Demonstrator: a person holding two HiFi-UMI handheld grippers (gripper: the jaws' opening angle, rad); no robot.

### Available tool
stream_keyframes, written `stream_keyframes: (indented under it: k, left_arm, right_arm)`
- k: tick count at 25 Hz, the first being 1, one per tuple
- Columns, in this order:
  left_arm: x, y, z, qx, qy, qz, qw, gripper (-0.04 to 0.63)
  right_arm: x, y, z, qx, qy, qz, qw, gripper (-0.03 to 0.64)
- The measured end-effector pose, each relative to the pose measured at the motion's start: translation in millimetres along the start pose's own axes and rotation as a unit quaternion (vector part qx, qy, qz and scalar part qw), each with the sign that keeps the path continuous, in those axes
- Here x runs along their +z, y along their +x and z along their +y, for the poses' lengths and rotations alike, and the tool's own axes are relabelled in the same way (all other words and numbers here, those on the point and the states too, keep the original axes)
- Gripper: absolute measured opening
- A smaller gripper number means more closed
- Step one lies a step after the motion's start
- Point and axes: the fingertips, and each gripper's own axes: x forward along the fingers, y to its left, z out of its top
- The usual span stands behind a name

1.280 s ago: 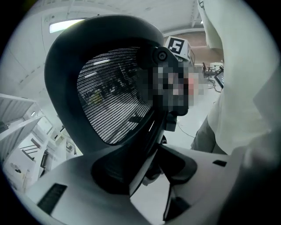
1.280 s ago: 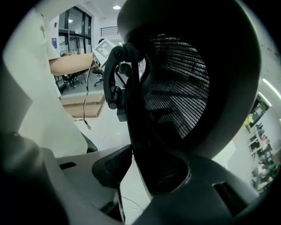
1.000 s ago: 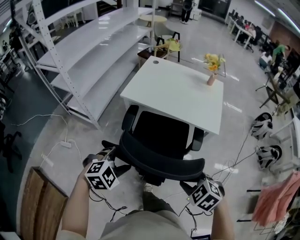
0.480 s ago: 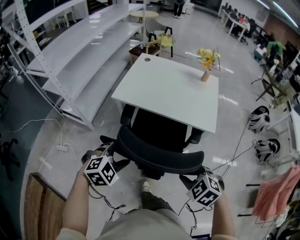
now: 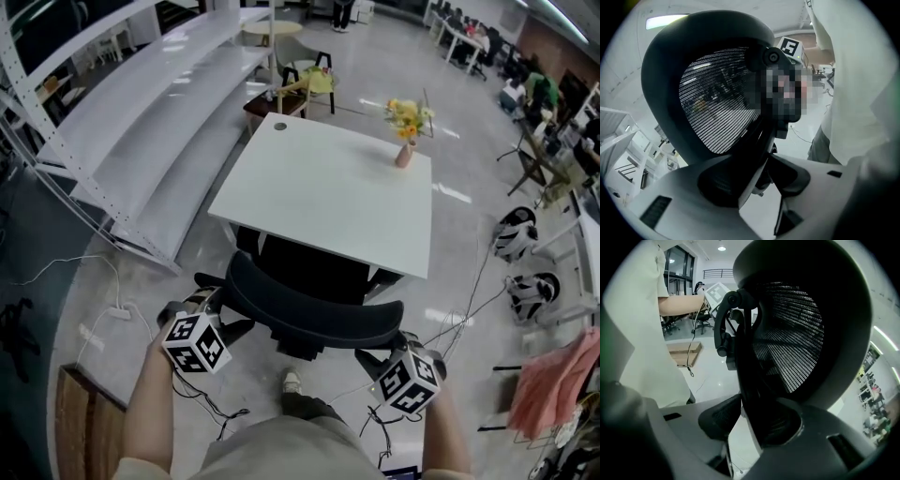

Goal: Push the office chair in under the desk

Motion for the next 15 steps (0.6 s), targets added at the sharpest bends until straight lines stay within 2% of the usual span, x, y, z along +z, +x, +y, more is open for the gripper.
stream_keyframes:
  k: [8,15]
  left_arm:
    - [-5,18,45,-0.012,-0.002,0.005,0.9999,0.202]
    - [-7,27,75,-0.01,0.001,0.006,0.9999,0.206]
  right_arm:
    - [13,18,-39,0.016,0.013,0.004,1.0,0.132]
    - [23,28,-65,-0.011,0.005,-0.003,1.0,0.135]
